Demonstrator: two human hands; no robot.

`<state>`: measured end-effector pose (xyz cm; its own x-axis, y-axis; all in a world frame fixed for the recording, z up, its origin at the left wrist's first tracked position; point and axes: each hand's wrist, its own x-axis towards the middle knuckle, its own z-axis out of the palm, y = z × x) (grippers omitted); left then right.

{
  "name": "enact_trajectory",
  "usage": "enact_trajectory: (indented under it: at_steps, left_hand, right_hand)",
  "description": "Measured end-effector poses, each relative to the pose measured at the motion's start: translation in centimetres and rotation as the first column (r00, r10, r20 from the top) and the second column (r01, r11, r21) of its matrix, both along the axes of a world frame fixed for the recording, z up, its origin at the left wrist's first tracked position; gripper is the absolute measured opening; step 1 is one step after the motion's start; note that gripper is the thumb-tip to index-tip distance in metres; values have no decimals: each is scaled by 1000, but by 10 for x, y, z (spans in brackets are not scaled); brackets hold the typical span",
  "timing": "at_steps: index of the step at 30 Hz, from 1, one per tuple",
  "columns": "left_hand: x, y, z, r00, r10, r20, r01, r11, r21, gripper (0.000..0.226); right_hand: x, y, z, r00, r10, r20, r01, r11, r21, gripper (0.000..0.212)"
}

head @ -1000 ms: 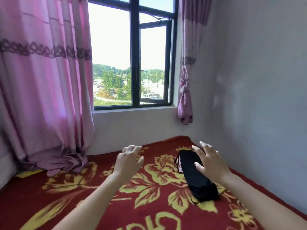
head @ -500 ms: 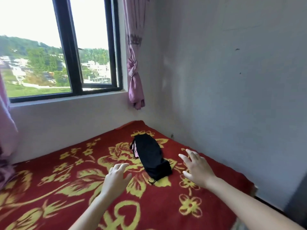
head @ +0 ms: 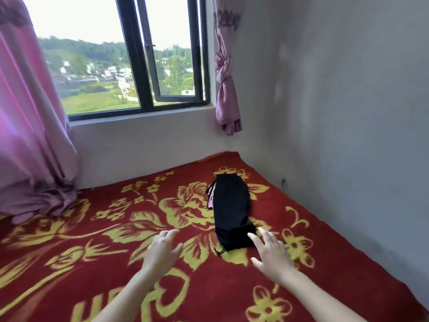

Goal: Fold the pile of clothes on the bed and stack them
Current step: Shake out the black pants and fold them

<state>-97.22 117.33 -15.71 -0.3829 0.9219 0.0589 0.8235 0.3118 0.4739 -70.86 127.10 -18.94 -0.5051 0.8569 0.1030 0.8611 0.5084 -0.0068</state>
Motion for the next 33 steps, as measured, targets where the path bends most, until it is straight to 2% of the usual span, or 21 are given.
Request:
enact_trajectory:
  at_steps: [1,3,6,11,15,22,27,33]
  left_hand:
    - [14,7,-4,1000,0,-1,0,1000,-16,47]
    - [37,15,-12,1000,5,6,-5,999,-47,48]
    - [56,15,-22,999,40,15,-38,996,-81,48]
    - [64,-6,-44,992,115,43,-107,982,-153,48]
    - [56,-30,-56,972,186,141,-163,974,-156,49]
    - [63,-51,-76,948,260,186,-221,953,-206,52]
    - [67,-29,-83,941,296,161,-258,940,-222,53]
    - [85,24,-102,896,411,165,-358,891,-279,51]
  right_hand:
    - [12,7,-3,1000,11,19,-10,999,-45,80]
    - [34,14,-3,997,21,-73,-32,988,-154,73]
    - [55,25,-12,997,-4,-77,-14,970,-242,63]
    - [72,16,-42,999,5,-34,-16,940,-340,62]
    - [74,6,-49,1000,15,-10,-18,929,-370,61]
    - [65,15,-53,998,66,-25,-71,936,-345,51]
    - [54,50,-74,992,121,-15,-118,920,-375,34]
    - [42,108,-119,984,180,-11,-164,868,-468,28]
